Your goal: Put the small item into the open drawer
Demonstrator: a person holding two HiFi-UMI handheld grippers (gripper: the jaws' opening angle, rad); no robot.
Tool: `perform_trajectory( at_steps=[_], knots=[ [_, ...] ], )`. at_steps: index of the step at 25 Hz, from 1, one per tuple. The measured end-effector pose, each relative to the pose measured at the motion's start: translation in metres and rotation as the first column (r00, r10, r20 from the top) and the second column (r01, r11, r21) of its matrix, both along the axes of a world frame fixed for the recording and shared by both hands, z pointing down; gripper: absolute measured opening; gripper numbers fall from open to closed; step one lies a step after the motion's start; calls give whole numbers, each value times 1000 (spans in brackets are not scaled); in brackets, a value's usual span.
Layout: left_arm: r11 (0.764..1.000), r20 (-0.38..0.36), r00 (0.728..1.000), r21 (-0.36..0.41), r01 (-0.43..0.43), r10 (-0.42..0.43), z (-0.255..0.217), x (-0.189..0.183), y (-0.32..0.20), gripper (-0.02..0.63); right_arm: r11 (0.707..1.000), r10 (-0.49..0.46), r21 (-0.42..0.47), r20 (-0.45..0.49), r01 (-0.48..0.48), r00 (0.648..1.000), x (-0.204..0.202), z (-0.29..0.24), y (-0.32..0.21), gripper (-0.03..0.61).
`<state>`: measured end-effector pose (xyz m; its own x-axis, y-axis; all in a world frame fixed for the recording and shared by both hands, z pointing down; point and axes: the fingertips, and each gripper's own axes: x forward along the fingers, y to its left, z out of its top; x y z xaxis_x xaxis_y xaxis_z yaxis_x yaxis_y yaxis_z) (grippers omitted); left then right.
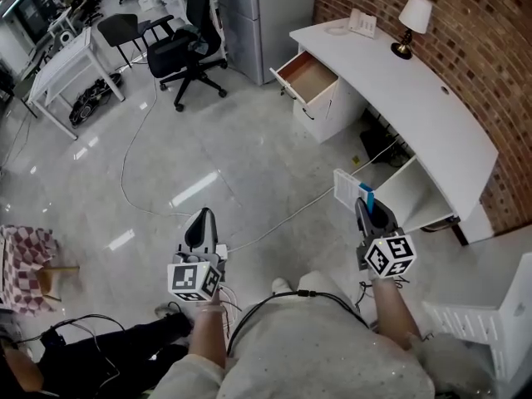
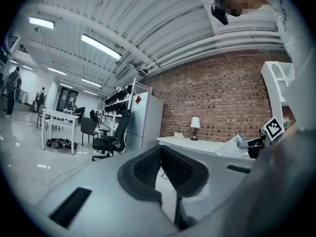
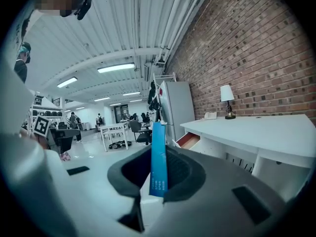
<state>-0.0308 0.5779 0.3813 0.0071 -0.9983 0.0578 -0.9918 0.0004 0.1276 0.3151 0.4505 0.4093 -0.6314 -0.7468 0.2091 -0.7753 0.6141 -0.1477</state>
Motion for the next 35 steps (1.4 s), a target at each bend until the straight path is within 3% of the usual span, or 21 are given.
perform_trajectory(
  at_steps=[13,23,35],
  knots=[
    [999,-35,999,-52,-8,6,18,-2,-55,5,999,0,-38,7,1,1000,-9,9,-57,66],
    [1000,-26,999,-8,23,-23,-3,-31,-168,5,999,-46,1,37,46,998,-46,-7,-168,66],
    [1000,-18,1000,-22,5,-6,-3,-16,-283,5,997,-51,-52,31,53,998,-32,11,-270,66]
  ],
)
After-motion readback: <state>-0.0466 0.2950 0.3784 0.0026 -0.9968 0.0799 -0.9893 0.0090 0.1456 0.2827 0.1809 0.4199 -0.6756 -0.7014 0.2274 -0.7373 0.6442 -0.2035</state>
